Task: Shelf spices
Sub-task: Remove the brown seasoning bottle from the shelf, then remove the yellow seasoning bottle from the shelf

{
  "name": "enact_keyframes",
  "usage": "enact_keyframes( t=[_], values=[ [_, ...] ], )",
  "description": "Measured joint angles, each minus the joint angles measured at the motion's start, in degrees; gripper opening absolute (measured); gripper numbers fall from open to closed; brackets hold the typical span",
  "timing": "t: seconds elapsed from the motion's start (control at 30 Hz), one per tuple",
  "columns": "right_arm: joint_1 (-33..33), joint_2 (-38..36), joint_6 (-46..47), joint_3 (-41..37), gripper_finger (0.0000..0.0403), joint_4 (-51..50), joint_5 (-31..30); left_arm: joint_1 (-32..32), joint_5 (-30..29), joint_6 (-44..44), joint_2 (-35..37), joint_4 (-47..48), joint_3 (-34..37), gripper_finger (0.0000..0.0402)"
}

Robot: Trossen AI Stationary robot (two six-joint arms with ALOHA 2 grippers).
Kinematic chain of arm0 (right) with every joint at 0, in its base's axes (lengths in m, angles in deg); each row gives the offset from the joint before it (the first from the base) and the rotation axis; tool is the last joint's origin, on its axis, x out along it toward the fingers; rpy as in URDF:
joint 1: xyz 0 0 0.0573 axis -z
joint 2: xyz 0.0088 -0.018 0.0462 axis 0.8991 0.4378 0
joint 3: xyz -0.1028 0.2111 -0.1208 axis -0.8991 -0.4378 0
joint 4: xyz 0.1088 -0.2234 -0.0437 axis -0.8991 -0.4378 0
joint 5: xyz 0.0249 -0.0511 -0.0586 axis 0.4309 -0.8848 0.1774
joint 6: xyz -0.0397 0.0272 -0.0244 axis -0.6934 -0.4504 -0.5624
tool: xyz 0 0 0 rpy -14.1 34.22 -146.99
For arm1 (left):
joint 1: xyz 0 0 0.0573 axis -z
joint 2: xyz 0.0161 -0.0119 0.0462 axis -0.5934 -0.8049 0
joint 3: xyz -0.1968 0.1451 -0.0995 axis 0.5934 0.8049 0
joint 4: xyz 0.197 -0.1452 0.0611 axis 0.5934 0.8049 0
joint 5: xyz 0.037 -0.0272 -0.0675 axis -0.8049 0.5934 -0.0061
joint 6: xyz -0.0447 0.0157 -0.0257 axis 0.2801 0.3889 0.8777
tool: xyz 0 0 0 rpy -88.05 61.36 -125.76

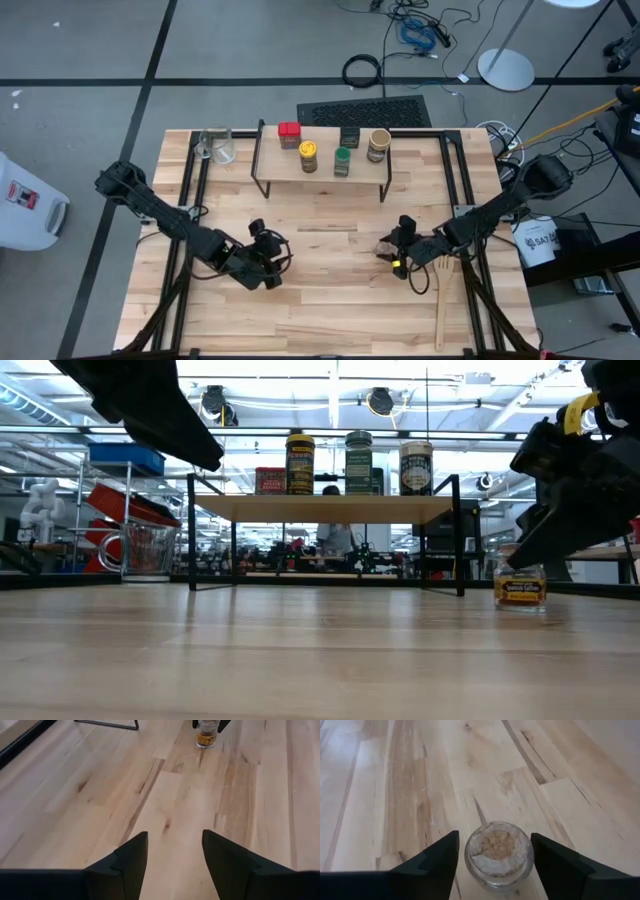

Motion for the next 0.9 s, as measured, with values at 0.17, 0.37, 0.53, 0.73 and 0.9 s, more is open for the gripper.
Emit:
enact_keyframes(
  t=[0.17, 0.37, 0.53, 0.73, 0.9],
  values=[
    [0.0, -0.41, -1.36, 0.02, 0.0241, -0.02, -0.28, -0.34, 0.0, -2.73, 0.0, -0.02, 0.0, 0.0196],
    [0.12, -0.41, -1.52, 0.02, 0.0242, -0.72, -0.39, -1.2, -0.02, -5.69, 0.0, -0.26, 0.0, 0.0196],
    [0.93, -0.41, -1.23, 0.02, 0.0242, -1.97, -0.32, -3.18, -0.03, -7.51, 0.0, -0.4, 0.0, 0.0196],
    [0.94, -0.41, -1.57, 4.55, 0.0242, -7.31, -0.66, -4.72, 0.18, -9.99, 0.0, -0.78, 0.0, 0.0196],
    [0.94, -0.42, -0.82, 14.13, 0.0242, -22.85, -1.37, -5.22, 2.09, -13.09, 0.0, -3.94, 0.0, 0.0196]
  ],
)
